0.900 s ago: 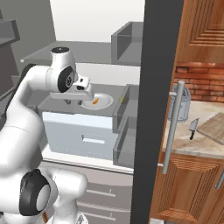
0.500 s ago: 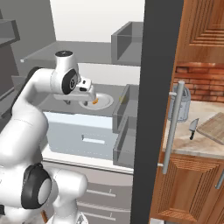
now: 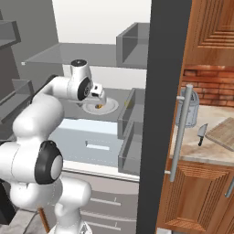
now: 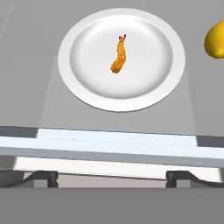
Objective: Retrieve the shrimp from the fridge and place it on the cutting board.
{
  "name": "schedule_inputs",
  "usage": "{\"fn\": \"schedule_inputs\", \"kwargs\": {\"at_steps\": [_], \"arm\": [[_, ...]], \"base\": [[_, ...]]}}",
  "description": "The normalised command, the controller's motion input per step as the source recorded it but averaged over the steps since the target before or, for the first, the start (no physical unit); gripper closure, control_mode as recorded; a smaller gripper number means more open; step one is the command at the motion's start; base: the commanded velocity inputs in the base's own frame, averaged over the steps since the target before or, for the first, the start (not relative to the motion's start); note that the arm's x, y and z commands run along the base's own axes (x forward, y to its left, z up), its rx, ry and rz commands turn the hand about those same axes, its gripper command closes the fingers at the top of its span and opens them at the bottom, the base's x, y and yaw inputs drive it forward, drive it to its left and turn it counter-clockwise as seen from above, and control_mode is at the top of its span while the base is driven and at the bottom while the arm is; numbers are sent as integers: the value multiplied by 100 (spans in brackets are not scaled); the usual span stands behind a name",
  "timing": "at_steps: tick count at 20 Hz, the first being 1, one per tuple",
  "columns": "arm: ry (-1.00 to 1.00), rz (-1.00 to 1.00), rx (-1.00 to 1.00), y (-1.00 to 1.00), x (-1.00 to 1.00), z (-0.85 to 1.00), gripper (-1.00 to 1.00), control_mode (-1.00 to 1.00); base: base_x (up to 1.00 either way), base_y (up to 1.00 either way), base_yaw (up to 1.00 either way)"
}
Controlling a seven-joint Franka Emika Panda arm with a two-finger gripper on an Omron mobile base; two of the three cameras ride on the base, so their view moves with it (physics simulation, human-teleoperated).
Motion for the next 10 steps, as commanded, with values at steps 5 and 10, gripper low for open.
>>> {"fn": "schedule_inputs", "kwargs": {"at_steps": [5,10], "arm": [[-9,-2,0,1,71,-23,-100,-100],[-6,0,0,0,40,-32,-100,-100]], "base": [[0,0,0],[0,0,0]]}}
